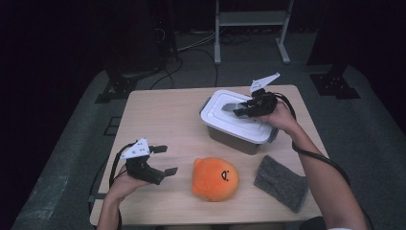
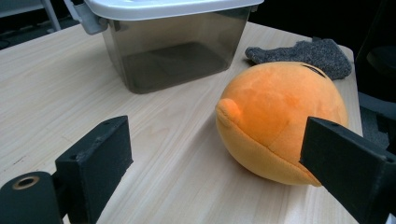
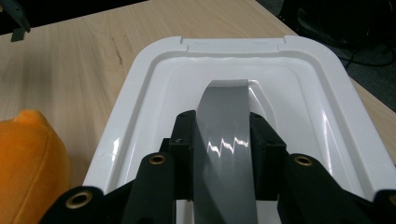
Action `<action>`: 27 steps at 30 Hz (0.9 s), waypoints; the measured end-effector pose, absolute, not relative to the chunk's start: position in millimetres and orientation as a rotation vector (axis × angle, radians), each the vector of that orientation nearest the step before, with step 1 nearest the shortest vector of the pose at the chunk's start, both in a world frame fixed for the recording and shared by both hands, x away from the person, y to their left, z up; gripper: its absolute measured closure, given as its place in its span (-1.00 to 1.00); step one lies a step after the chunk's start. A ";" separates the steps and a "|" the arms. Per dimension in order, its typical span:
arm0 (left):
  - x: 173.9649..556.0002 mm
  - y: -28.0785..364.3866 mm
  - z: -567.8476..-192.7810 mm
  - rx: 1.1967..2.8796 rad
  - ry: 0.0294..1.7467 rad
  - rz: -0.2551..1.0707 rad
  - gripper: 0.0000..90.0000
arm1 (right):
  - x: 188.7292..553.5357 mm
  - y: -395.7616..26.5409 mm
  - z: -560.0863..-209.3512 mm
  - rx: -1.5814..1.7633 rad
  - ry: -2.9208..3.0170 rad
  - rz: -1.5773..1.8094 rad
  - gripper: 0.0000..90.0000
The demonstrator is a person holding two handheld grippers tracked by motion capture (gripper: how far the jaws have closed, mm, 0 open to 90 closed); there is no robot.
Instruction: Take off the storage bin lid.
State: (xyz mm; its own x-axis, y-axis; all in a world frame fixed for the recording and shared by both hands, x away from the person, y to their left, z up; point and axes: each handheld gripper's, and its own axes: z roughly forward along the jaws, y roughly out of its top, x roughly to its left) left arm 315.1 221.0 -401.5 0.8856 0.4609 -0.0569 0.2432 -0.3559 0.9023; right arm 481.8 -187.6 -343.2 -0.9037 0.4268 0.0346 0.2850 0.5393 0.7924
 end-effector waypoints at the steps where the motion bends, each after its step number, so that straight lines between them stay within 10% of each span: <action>1: 315.0 220.9 -401.5 1.956 0.514 0.248 -0.81 | 481.4 -185.4 -343.1 0.604 2.613 1.298 0.47; 27: 312.9 222.7 -399.5 1.951 0.509 0.255 -0.81 | 482.4 -143.3 -342.3 0.512 2.664 1.301 0.47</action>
State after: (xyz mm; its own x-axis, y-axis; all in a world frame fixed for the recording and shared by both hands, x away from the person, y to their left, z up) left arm 312.9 222.7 -399.5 0.8866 0.4597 -0.0505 0.2353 -0.3544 0.9050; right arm 482.4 -143.3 -342.3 -0.9335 0.3574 0.0290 0.2426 0.5700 0.7850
